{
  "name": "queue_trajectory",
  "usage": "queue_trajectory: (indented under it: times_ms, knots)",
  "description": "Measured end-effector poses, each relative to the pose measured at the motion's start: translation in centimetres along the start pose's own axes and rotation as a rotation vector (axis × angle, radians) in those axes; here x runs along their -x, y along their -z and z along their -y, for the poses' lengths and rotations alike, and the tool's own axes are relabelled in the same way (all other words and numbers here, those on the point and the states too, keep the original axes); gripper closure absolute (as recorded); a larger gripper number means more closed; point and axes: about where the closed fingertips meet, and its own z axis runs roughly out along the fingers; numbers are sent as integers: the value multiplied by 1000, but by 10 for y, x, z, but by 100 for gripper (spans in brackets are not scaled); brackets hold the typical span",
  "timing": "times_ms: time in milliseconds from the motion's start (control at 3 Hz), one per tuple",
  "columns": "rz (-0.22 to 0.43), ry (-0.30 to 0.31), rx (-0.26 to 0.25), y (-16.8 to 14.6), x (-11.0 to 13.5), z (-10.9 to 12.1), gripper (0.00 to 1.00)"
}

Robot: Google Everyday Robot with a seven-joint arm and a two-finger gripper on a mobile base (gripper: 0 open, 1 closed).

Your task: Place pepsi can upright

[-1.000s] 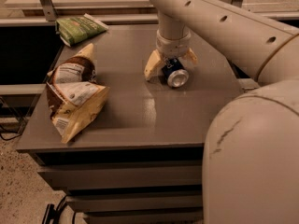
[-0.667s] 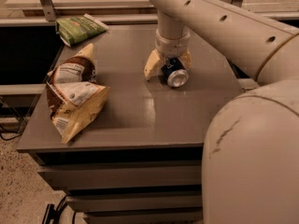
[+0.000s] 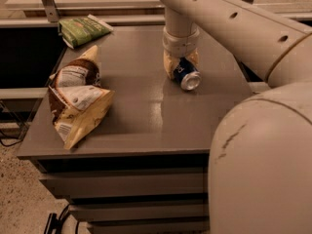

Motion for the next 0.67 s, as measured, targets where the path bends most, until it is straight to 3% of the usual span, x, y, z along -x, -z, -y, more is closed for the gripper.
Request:
queue_trajectory:
  times_ms: [333,667]
  knots:
    - [0,0,0,0,0,0,100]
    - [85,49,88,25,-9,2,100]
